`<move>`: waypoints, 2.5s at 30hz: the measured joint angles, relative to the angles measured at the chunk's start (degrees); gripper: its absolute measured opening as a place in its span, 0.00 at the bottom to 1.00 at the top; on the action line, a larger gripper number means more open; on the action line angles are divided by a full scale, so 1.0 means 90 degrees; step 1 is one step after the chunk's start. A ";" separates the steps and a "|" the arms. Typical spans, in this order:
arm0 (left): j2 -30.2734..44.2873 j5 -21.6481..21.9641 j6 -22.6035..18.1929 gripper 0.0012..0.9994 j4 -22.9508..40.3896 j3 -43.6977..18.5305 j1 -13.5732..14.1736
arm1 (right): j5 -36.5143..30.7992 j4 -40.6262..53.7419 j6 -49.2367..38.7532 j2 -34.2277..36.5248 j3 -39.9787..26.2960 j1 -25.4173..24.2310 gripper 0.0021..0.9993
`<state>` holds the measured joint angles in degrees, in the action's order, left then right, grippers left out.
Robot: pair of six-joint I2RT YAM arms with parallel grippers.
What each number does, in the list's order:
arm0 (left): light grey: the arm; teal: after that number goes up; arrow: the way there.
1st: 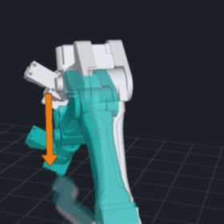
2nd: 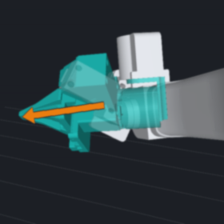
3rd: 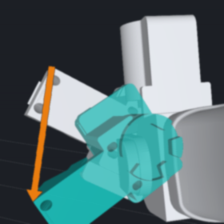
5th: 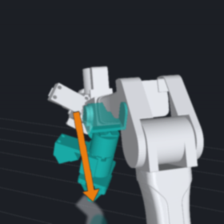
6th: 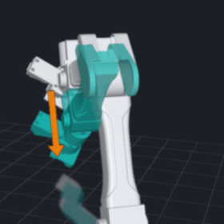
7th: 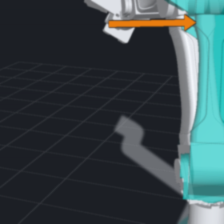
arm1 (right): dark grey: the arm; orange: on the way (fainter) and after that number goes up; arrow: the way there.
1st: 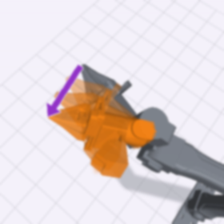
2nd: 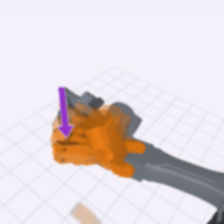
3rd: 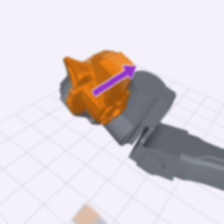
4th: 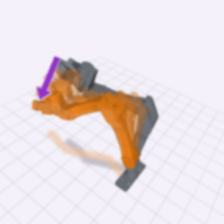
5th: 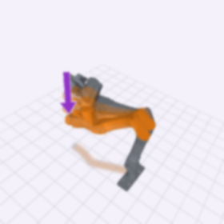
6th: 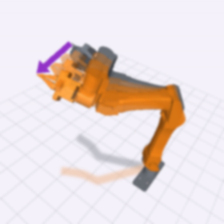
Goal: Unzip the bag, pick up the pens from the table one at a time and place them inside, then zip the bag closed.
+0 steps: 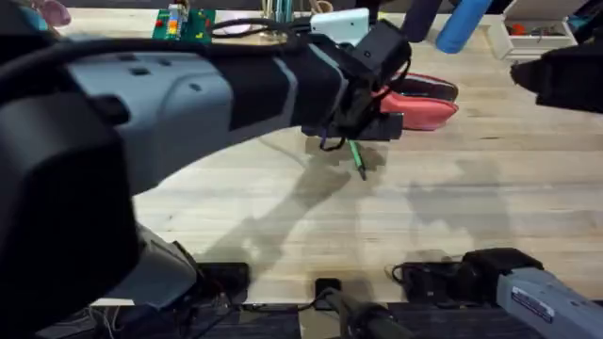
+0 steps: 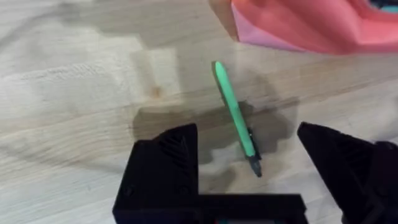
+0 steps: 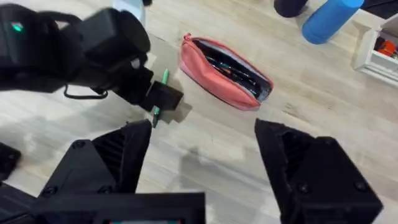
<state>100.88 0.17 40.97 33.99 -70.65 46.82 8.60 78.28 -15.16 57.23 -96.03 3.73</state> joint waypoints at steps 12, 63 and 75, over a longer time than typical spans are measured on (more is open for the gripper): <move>0.0465 0.0495 0.0002 1.00 -0.0018 0.0000 0.0122 | 0.0000 0.0000 -0.0002 0.0000 0.0000 0.0002 1.00; 0.0792 0.1518 0.0121 0.50 0.0014 -0.0039 0.0569 | -0.0002 0.0000 0.0000 0.0000 0.0000 0.0192 1.00; 0.0792 0.1434 0.0168 0.04 -0.0142 -0.0041 0.0581 | -0.0002 0.0000 0.0000 0.0000 0.0000 0.0192 1.00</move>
<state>108.01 13.08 42.48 32.71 -71.02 52.05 8.58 78.28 -15.16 57.23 -96.03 5.46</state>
